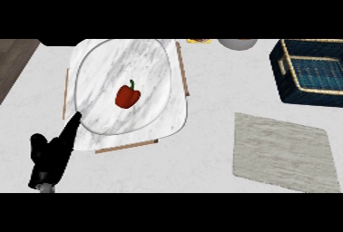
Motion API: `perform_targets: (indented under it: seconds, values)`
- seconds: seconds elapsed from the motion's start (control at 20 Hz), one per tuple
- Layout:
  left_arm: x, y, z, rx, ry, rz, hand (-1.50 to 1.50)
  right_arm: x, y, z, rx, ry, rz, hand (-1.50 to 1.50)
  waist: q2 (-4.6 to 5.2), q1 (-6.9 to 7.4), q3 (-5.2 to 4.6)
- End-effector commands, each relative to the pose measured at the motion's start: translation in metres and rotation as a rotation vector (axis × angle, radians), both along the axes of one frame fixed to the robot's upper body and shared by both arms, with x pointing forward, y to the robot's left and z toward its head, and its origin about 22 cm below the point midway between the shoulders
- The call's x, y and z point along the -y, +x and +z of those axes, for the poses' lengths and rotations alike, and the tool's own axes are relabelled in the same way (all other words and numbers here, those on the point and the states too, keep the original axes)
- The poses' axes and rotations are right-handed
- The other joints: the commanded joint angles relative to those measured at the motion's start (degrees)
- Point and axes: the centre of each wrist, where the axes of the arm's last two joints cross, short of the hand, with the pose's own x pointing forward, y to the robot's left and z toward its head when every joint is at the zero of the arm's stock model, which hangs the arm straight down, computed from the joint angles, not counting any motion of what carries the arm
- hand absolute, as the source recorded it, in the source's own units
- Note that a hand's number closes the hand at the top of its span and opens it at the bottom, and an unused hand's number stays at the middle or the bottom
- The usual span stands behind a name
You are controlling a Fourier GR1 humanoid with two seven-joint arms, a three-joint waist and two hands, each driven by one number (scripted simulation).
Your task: Pick the cupcake from the placemat and place it in the basket
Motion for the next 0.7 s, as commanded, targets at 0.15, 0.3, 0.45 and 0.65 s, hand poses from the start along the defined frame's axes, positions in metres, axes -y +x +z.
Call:
perform_targets:
  seconds: [0.15, 0.3, 0.45, 0.65]
  values:
    - [-0.012, -0.023, -0.035, -0.189, -0.022, 0.029, 0.00, 0.034, -0.014, -0.007, -0.032, -0.132, 0.016, -1.50, 0.58, 0.01, -0.89]
    - [-0.003, -0.020, -0.036, -0.202, -0.035, 0.024, 0.00, 0.037, -0.014, -0.006, 0.010, -0.120, 0.018, -1.50, 0.43, -0.51, -0.89]
    - [-0.014, -0.022, -0.035, -0.190, -0.042, 0.035, 0.00, 0.044, -0.013, -0.001, 0.068, -0.059, -0.019, -1.50, 0.65, 0.31, -0.87]
    - [-0.003, -0.022, -0.040, -0.209, -0.037, 0.040, 0.00, 0.054, -0.019, -0.008, 0.138, 0.018, -0.064, -1.50, 0.47, -0.63, -0.87]
